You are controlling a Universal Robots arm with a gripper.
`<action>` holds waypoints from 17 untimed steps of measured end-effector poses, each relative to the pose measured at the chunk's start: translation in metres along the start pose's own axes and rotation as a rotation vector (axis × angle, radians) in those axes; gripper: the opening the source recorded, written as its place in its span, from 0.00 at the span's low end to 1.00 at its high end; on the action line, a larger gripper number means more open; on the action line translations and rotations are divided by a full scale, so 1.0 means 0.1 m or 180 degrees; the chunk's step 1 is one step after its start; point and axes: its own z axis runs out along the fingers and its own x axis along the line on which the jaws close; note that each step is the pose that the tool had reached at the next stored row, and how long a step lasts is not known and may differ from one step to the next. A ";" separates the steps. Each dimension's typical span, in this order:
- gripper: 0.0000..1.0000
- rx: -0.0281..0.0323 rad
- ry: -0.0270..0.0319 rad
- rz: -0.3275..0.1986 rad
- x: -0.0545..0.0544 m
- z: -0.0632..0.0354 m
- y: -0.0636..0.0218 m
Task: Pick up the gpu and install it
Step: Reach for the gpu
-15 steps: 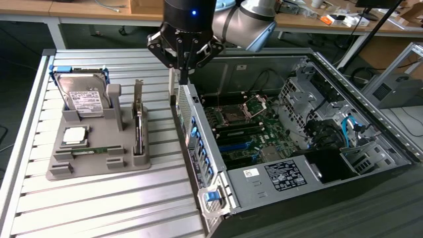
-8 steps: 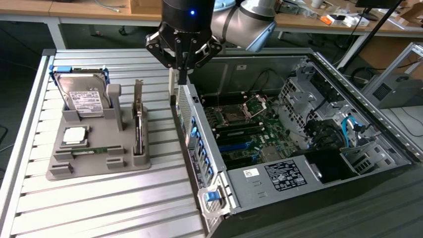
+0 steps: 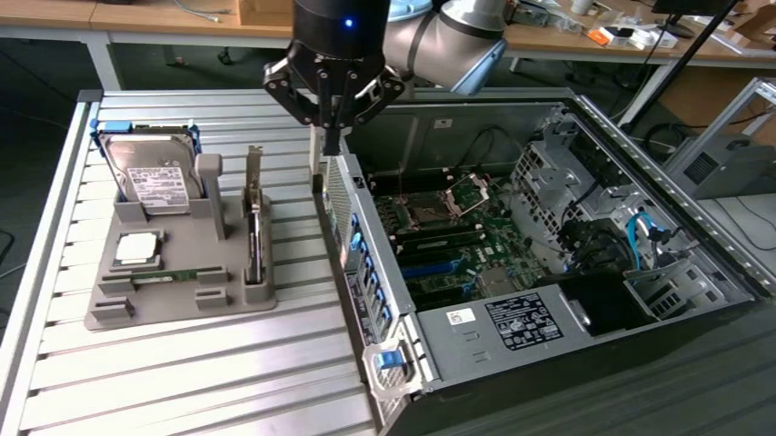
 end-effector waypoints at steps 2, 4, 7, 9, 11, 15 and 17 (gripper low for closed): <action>0.11 0.0000 0.0000 0.0000 0.01 0.000 -0.001; 0.11 0.0000 0.0000 0.0000 0.02 -0.001 -0.002; 0.11 0.0000 0.0000 0.0000 0.04 -0.001 -0.003; 0.11 0.0000 0.0000 0.0000 0.05 -0.001 -0.004; 0.11 0.0000 0.0000 0.0000 0.06 -0.001 -0.004; 0.11 0.0000 0.0000 0.0000 0.08 -0.002 -0.006; 0.11 0.0000 0.0000 0.0000 0.09 -0.002 -0.006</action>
